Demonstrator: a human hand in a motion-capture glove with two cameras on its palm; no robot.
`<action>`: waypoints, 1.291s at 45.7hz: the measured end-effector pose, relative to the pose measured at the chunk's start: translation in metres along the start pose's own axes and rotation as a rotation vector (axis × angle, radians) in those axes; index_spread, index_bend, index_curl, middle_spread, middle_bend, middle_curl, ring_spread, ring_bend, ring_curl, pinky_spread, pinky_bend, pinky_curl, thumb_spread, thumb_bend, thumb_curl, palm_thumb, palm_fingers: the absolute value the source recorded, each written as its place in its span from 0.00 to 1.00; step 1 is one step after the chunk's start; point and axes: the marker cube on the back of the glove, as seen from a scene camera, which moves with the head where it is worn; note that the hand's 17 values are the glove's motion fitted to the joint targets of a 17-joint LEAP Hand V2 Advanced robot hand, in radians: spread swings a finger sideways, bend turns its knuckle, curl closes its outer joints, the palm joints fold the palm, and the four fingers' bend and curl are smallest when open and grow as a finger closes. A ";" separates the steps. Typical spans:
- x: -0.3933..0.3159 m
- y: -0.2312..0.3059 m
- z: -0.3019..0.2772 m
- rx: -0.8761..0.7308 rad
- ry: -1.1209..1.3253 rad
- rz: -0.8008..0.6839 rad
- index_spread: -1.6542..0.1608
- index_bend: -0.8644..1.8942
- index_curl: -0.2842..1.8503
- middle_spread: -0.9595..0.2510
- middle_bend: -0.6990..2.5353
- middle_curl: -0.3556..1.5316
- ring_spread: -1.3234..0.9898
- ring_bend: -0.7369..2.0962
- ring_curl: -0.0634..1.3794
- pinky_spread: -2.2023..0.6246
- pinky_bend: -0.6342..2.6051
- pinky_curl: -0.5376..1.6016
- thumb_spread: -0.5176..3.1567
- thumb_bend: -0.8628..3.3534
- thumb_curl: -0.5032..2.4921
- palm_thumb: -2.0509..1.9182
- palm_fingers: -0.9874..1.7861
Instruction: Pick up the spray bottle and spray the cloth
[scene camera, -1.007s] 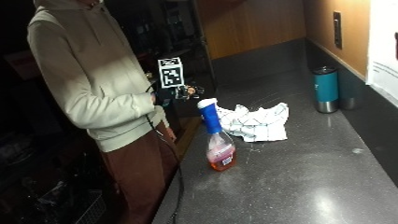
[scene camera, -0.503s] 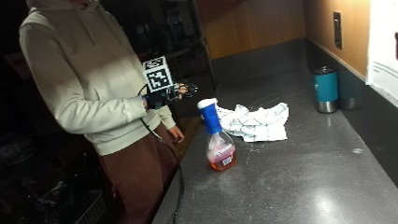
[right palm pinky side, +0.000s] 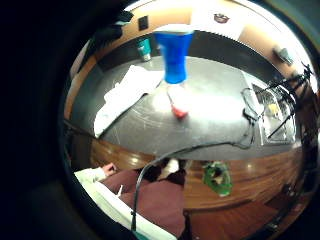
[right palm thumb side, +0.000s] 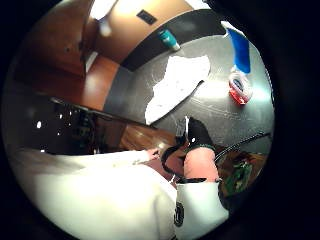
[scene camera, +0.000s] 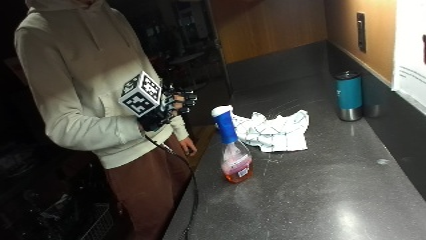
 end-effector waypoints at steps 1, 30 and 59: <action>0.005 0.000 -0.002 0.020 -0.007 0.015 0.72 0.36 0.26 0.78 0.29 0.35 0.56 0.35 0.20 0.82 0.27 0.38 0.39 0.21 0.32 0.72 0.48; 0.080 -0.035 0.037 0.251 -0.508 0.320 0.74 0.35 0.22 0.78 0.30 0.37 0.55 0.40 0.25 0.81 0.30 0.41 0.39 0.19 0.32 0.70 0.45; 0.095 -0.092 0.097 0.123 -0.741 0.471 0.74 0.35 0.22 0.78 0.30 0.38 0.55 0.40 0.25 0.81 0.32 0.42 0.38 0.20 0.31 0.67 0.43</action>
